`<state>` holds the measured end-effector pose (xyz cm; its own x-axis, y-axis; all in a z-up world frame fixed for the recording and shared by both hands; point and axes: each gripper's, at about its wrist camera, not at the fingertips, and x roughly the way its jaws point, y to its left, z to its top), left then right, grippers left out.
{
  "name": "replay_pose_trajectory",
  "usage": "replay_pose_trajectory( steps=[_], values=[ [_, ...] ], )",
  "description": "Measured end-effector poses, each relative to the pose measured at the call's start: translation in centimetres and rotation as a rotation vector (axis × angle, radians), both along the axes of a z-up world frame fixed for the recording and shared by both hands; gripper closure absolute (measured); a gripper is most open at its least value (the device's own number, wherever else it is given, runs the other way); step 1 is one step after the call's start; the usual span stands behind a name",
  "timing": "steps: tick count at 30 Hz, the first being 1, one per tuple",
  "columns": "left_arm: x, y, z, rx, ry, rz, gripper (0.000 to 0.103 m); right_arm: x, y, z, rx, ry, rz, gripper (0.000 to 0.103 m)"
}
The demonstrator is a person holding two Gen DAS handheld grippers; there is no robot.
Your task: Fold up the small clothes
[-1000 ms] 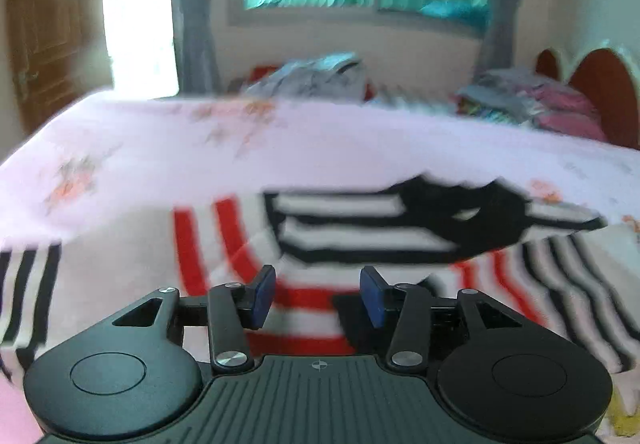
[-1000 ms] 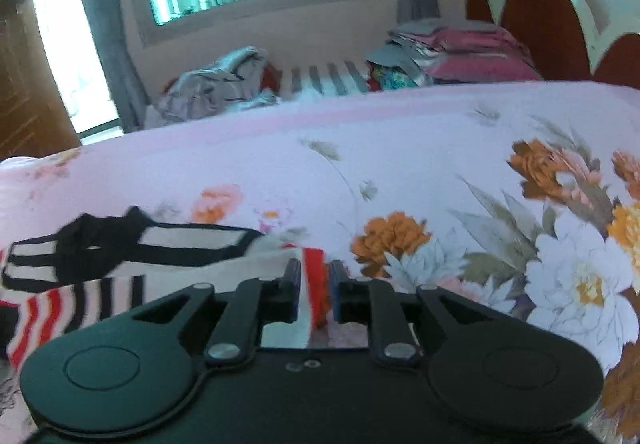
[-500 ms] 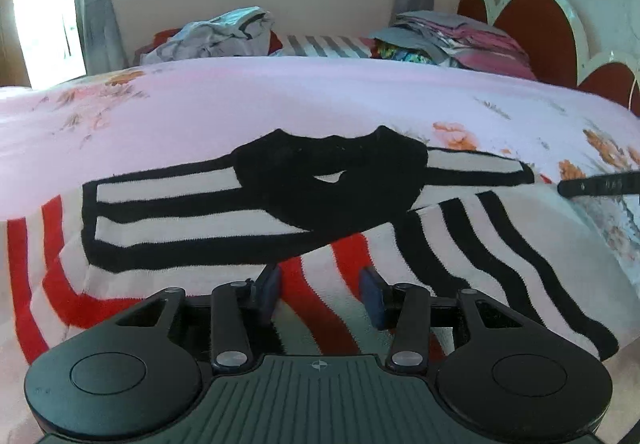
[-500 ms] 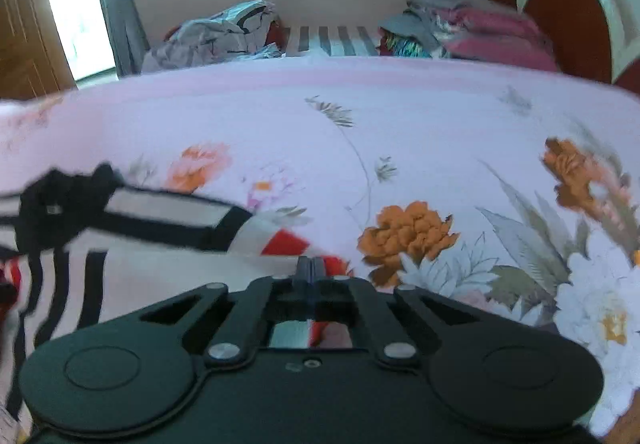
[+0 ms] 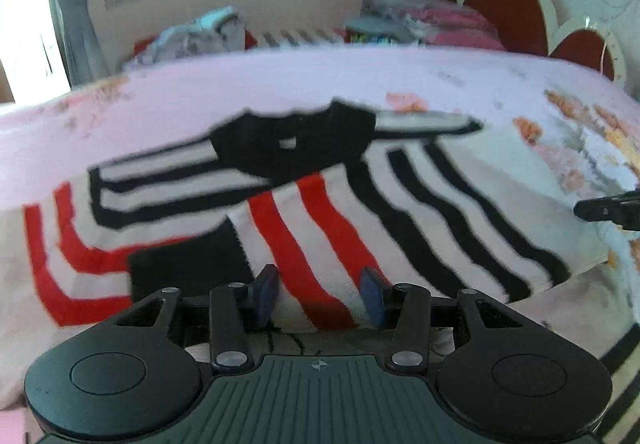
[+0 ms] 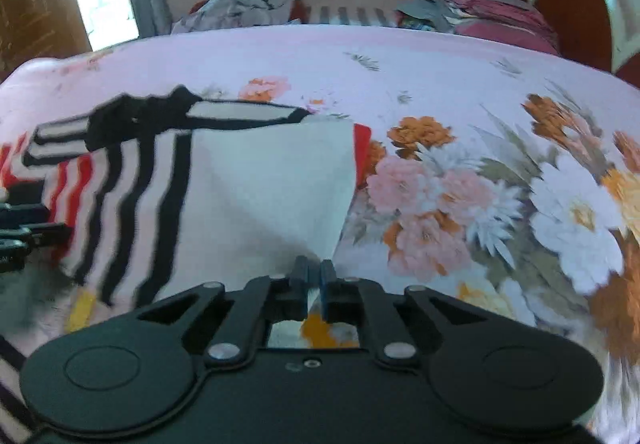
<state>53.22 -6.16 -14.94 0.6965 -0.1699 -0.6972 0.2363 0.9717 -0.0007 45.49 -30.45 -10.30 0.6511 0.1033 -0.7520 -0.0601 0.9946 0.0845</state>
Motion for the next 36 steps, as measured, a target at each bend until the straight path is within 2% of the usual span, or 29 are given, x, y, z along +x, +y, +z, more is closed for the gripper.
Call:
replay_pose_trajectory(
  steps=[2, 3, 4, 5, 7, 10, 12, 14, 17, 20, 22, 23, 24, 28, 30, 33, 36],
  values=[
    [-0.8, 0.7, 0.1, 0.0, -0.014, 0.009, 0.058, -1.7, 0.8, 0.4, -0.006, -0.005, 0.014, 0.096],
    [-0.7, 1.1, -0.4, 0.008, 0.013, 0.016, 0.058, -2.0, 1.1, 0.0, -0.01, 0.014, 0.017, 0.095],
    [-0.5, 1.7, -1.1, -0.005, 0.033, 0.019, 0.058, -2.1, 1.3, -0.9, -0.008, 0.053, 0.01, 0.095],
    [-0.6, 2.2, -1.2, -0.031, 0.021, 0.015, 0.058, -2.3, 1.3, -1.5, -0.006, 0.045, -0.003, 0.095],
    [-0.5, 2.6, -0.6, -0.042, 0.031, 0.015, 0.058, -2.1, 1.4, -0.6, 0.009, 0.047, -0.042, 0.095],
    [-1.2, 4.1, 0.0, -0.062, 0.004, 0.042, 0.058, -2.7, 1.5, 1.4, 0.038, -0.042, -0.068, 0.086],
    [-2.0, 6.3, 0.1, -0.088, 0.006, 0.09, 0.057, -2.7, 1.7, 1.8, 0.057, -0.052, -0.085, 0.074],
    [-3.3, 9.5, 0.3, -0.123, 0.003, 0.161, 0.056, -2.7, 2.0, 2.0, 0.088, -0.052, -0.09, 0.071],
    [-6.2, 15.3, 0.6, -0.159, -0.042, 0.306, 0.015, -2.9, 3.2, 2.1, 0.096, -0.047, -0.079, 0.071],
    [-8.8, 21.9, 0.5, -0.211, -0.076, 0.473, 0.014, -3.1, 4.9, 2.0, 0.107, -0.038, -0.054, 0.071],
    [-10.8, 26.8, 0.0, -0.298, -0.098, 0.607, 0.015, -2.8, 5.8, 1.9, 0.109, -0.033, -0.048, 0.071],
    [-11.7, 29.4, -0.4, -0.35, -0.1, 0.686, 0.02, -2.6, 6.1, 1.8, 0.116, -0.029, -0.048, 0.071],
    [-12.5, 31.6, -0.9, -0.399, -0.099, 0.757, 0.031, -2.3, 6.4, 1.8, 0.123, -0.024, -0.051, 0.071],
    [-14.6, 39.8, -3.5, -0.576, -0.109, 0.977, 0.046, -1.5, 7.8, 1.9, 0.122, -0.019, -0.05, 0.071],
    [-14.8, 42.4, -4.7, -0.641, -0.139, 1.031, 0.059, -1.2, 8.5, 2.2, 0.118, -0.024, -0.049, 0.071],
    [-14.4, 45.2, -6.1, -0.731, -0.191, 1.08, 0.07, -1.0, 9.1, 2.4, 0.121, -0.025, -0.06, 0.071],
    [-13.2, 47.2, -7.1, -0.785, -0.217, 1.122, 0.082, -0.9, 9.1, 2.5, 0.126, -0.021, -0.079, 0.071]
  ],
)
